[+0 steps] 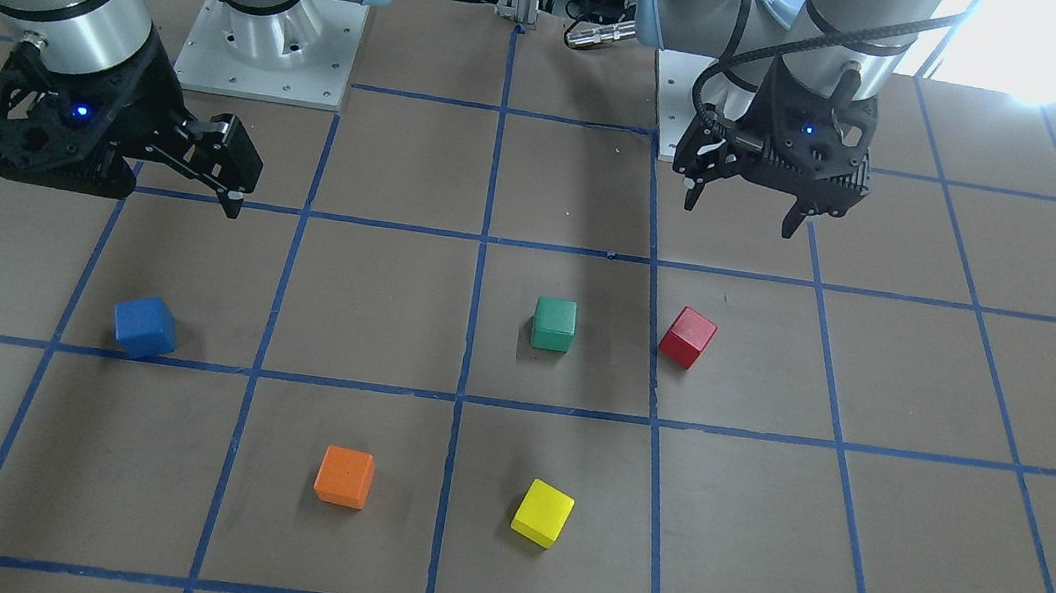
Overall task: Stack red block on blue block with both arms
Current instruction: 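Lower the open left gripper over the red cube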
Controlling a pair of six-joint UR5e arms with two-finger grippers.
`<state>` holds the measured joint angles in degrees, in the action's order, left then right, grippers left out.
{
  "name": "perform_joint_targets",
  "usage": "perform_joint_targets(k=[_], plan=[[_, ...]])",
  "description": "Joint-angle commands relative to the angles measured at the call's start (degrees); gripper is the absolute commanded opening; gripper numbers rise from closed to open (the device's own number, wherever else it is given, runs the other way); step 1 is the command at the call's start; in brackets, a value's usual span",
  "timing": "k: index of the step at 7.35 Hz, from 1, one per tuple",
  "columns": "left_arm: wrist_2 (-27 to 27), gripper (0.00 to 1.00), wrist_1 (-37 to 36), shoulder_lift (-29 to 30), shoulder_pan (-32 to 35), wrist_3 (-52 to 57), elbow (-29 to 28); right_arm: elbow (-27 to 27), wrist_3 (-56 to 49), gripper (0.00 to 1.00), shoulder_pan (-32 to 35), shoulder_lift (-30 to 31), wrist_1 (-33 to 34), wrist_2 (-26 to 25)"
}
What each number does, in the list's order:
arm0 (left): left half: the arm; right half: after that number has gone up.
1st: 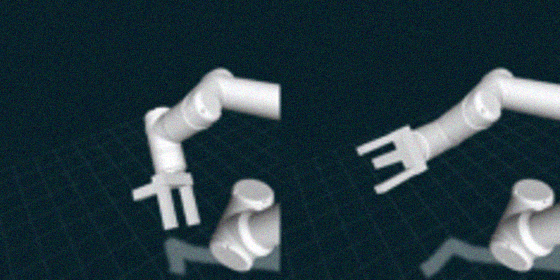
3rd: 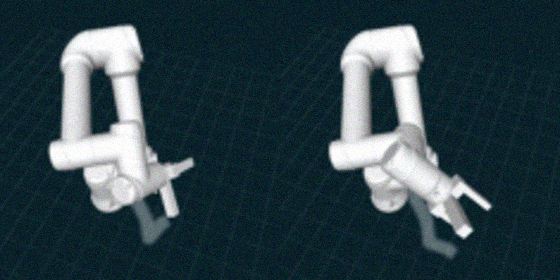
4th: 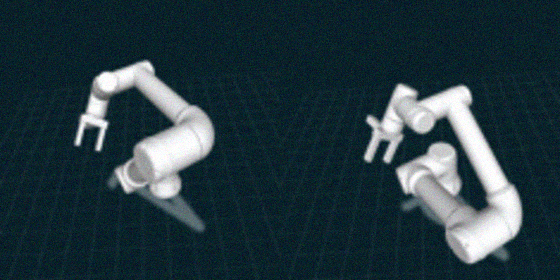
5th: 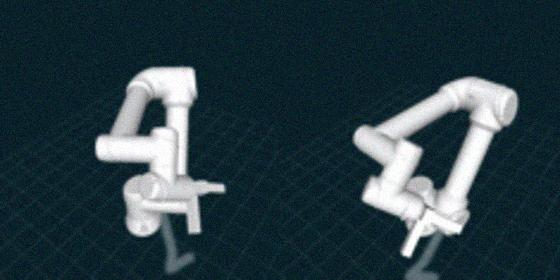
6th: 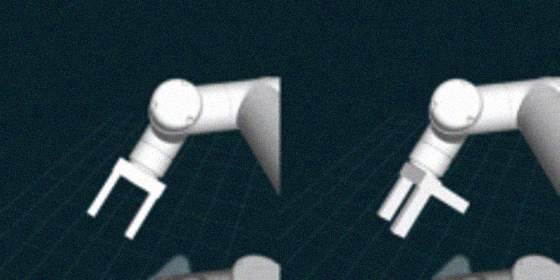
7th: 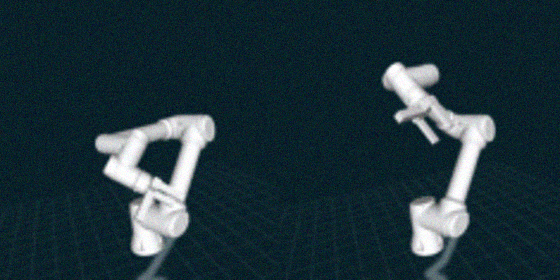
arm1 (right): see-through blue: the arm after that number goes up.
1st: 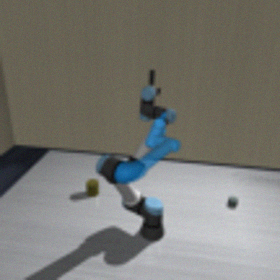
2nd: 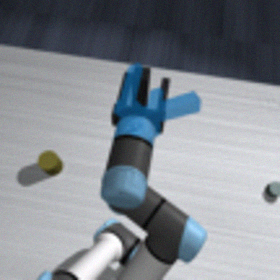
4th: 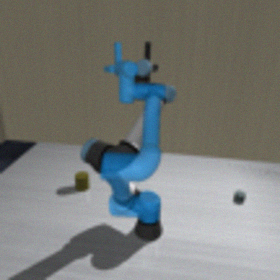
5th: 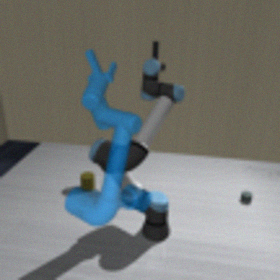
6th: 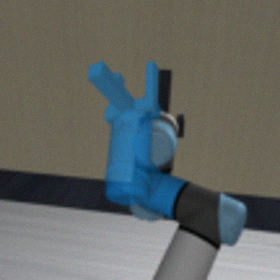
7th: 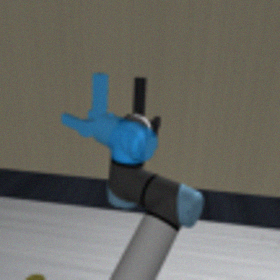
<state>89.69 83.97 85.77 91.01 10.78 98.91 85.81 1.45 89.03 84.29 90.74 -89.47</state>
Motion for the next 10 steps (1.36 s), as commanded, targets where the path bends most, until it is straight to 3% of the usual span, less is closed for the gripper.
perform_joint_targets(k=[1,2,5,10], plan=[[-0.1,1.0,-0.6,2.7,-0.3,11.2,2.2,0.1,0.3,1.0,0.0,0.0,0.1,0.1],[0.0,0.99,-2.8,3.7,-0.3,15.0,4.6,0.1,0.4,1.0,0.0,0.0,0.0,0.2],[0.2,1.0,-20.5,7.1,-0.6,21.7,15.3,0.1,0.3,1.0,0.0,-0.4,-0.2,0.1],[2.1,0.99,-27.4,12.2,-0.8,22.9,18.2,0.1,0.2,1.0,0.0,-1.2,0.0,0.1]])
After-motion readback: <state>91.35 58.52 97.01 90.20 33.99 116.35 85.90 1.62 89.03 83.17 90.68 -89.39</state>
